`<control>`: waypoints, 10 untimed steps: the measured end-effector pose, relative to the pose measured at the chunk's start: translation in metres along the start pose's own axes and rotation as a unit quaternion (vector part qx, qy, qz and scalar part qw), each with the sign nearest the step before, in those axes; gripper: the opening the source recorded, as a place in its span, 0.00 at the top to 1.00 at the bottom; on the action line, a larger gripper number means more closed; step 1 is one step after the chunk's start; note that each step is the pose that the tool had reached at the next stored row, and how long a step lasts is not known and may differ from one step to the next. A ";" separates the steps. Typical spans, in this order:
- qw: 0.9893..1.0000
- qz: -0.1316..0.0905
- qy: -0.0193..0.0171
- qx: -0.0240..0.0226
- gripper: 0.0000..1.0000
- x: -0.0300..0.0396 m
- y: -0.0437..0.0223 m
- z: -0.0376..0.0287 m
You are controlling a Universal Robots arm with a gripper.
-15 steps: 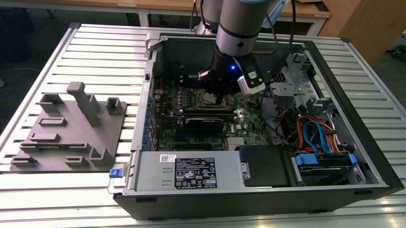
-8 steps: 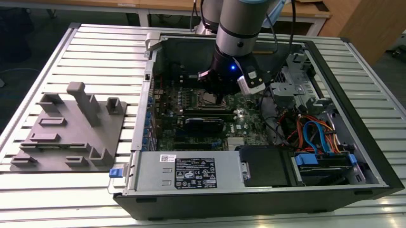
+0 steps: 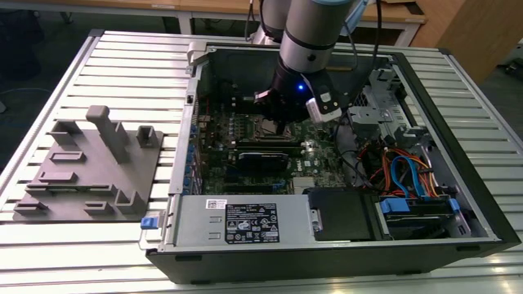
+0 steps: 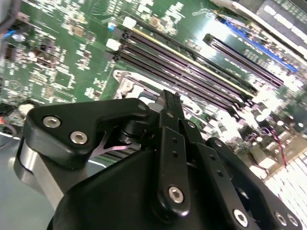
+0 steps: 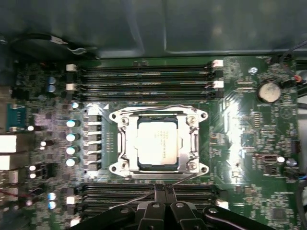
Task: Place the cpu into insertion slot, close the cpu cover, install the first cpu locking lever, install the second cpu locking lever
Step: 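Install the second cpu locking lever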
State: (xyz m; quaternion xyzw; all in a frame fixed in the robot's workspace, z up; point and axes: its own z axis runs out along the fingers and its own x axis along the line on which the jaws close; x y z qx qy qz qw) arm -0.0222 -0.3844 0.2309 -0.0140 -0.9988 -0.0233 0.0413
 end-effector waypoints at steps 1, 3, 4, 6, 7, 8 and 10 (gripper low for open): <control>1.000 0.000 0.006 0.000 0.90 -0.0005 0.0000 0.0001; 1.000 0.001 0.013 0.000 0.90 -0.0009 0.0000 0.0002; 1.000 0.001 0.013 0.000 0.90 -0.0009 -0.0001 0.0006; 1.000 0.000 0.013 -0.004 0.90 -0.0010 -0.0007 0.0012; 1.000 0.000 0.013 -0.009 0.90 -0.0010 -0.0020 0.0015; 1.000 -0.001 0.013 -0.015 0.90 -0.0009 -0.0035 0.0016; 1.000 -0.002 0.014 -0.028 0.90 -0.0004 -0.0063 0.0018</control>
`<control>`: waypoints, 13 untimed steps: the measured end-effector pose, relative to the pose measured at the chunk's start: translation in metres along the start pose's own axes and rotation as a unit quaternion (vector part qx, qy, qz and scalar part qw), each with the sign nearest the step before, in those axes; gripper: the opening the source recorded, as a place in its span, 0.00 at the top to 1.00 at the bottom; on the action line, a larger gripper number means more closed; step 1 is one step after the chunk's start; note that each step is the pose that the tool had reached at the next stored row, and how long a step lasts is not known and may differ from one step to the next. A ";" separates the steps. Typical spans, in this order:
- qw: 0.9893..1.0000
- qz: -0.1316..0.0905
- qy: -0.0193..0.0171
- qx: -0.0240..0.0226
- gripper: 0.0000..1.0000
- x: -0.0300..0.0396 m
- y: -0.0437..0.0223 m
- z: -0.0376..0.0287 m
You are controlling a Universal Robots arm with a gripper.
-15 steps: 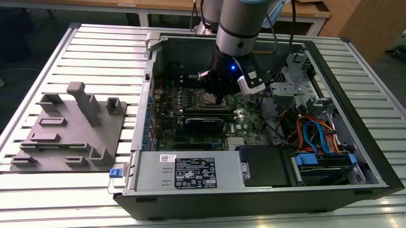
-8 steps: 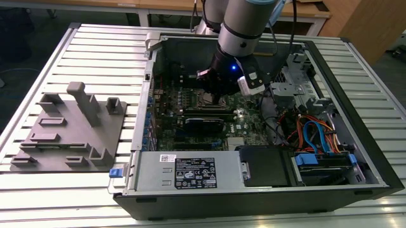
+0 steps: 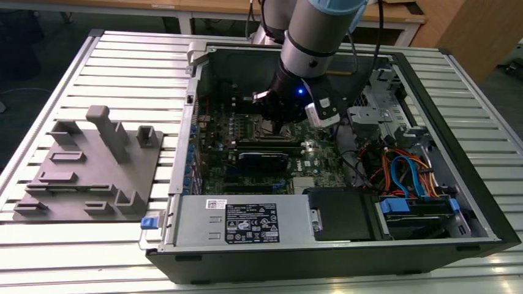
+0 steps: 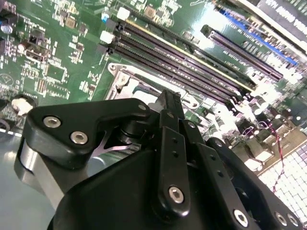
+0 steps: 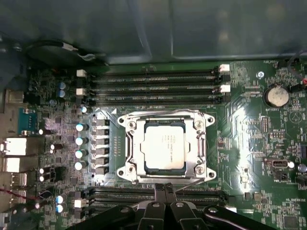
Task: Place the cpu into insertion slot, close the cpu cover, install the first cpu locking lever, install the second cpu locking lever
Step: 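Install the second cpu locking lever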
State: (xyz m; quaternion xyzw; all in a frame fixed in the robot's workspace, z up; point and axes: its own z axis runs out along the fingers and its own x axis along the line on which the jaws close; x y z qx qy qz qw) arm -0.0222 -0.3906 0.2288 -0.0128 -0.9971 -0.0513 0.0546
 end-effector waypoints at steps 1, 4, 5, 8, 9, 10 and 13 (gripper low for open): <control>1.000 0.000 0.000 -0.005 0.90 0.0005 -0.0015 0.0001; 1.000 -0.001 0.000 -0.011 0.90 0.0037 -0.0068 0.0004; 1.000 -0.001 0.000 -0.012 0.90 0.0054 -0.0080 0.0006; 1.000 -0.002 0.000 -0.015 0.90 0.0068 -0.0094 0.0006; 1.000 -0.002 0.000 -0.015 0.90 0.0068 -0.0094 0.0006; 1.000 -0.002 0.001 -0.015 0.90 0.0068 -0.0094 0.0006; 1.000 -0.002 0.000 -0.016 0.90 0.0068 -0.0095 0.0006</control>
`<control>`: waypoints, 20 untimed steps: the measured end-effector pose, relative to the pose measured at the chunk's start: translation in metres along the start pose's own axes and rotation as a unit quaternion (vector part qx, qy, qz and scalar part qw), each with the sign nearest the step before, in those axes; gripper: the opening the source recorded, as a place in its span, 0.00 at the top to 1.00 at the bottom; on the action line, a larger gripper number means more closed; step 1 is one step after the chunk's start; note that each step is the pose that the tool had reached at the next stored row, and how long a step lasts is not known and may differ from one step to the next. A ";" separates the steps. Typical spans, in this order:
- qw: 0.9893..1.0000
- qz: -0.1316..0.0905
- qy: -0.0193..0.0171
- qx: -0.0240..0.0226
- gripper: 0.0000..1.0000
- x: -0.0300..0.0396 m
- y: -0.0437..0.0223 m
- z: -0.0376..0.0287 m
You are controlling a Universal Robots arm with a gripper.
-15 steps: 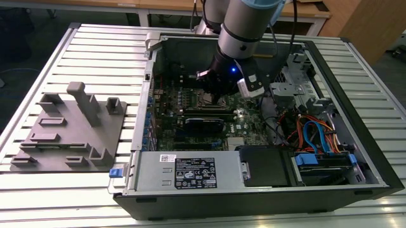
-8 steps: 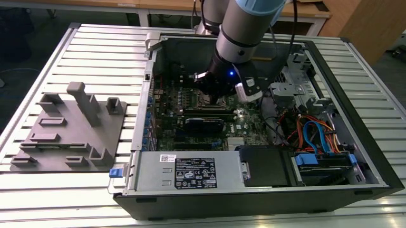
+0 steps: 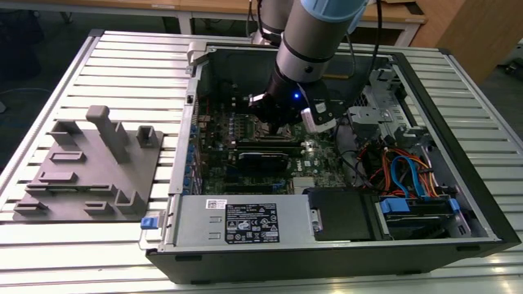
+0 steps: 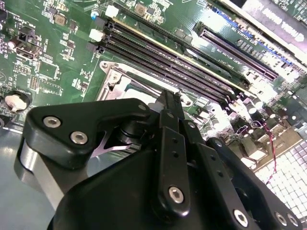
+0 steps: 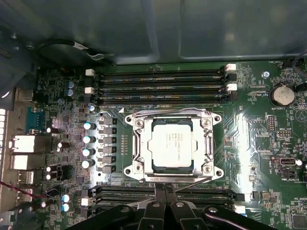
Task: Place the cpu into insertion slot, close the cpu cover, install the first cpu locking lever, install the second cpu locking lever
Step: 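Install the second cpu locking lever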
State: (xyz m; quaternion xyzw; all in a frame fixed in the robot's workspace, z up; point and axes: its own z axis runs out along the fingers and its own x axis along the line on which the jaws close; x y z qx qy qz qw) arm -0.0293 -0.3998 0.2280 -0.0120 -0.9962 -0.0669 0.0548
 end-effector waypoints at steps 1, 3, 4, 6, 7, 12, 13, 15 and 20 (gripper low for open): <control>1.000 0.000 0.000 0.000 0.90 0.0000 0.0000 0.0000; 1.000 0.000 0.000 0.000 0.90 0.0000 0.0000 0.0000; 1.000 0.000 0.000 0.000 0.90 0.0000 -0.0001 0.0002; 1.000 0.000 0.000 0.000 0.90 0.0000 -0.0009 0.0006; 1.000 0.000 0.000 0.000 0.90 -0.0001 -0.0013 0.0007; 1.000 0.000 0.000 -0.003 0.90 0.0045 -0.0031 0.0017; 1.000 0.000 0.000 -0.003 0.90 0.0061 -0.0037 0.0020; 1.000 0.000 0.000 -0.005 0.90 0.0091 -0.0055 0.0025; 1.000 -0.001 0.000 -0.013 0.90 0.0148 -0.0099 0.0033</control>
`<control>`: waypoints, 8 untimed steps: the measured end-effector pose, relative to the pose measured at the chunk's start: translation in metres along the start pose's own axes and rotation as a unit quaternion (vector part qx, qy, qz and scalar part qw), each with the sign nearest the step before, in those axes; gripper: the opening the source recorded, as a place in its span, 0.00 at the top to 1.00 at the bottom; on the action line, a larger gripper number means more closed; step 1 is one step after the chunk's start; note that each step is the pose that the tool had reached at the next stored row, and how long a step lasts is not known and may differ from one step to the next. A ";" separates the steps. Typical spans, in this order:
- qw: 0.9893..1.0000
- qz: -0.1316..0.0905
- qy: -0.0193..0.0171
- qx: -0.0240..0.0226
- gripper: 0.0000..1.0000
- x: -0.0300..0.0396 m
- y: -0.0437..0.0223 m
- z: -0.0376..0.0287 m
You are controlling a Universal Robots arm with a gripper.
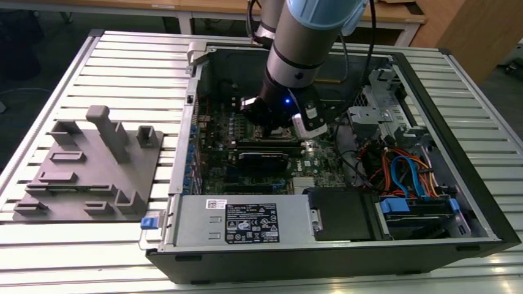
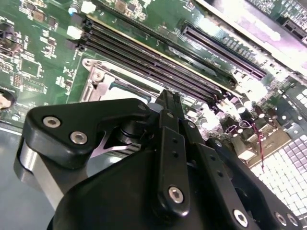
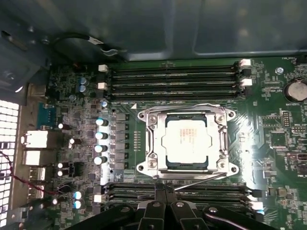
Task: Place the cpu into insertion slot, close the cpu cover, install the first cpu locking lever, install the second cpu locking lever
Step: 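Install the second cpu locking lever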
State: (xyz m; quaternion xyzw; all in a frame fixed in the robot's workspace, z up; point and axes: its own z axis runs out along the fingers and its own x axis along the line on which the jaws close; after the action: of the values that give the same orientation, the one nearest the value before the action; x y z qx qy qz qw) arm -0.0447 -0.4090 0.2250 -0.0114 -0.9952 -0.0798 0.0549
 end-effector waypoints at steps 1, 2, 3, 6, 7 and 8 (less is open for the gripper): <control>1.000 0.000 0.000 -0.003 0.90 0.0010 -0.0005 0.0002; 1.000 -0.001 0.000 -0.005 0.90 0.0018 -0.0013 0.0005; 1.000 -0.001 0.000 -0.008 0.90 0.0022 -0.0023 0.0008; 1.000 -0.001 0.000 -0.012 0.90 0.0024 -0.0039 0.0012; 1.000 -0.001 0.000 -0.012 0.90 0.0024 -0.0039 0.0012; 1.000 -0.001 0.000 -0.012 0.90 0.0024 -0.0039 0.0013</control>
State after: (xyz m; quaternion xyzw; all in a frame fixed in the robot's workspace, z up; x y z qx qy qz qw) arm -0.0473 -0.4126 0.2235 -0.0108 -0.9942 -0.0918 0.0550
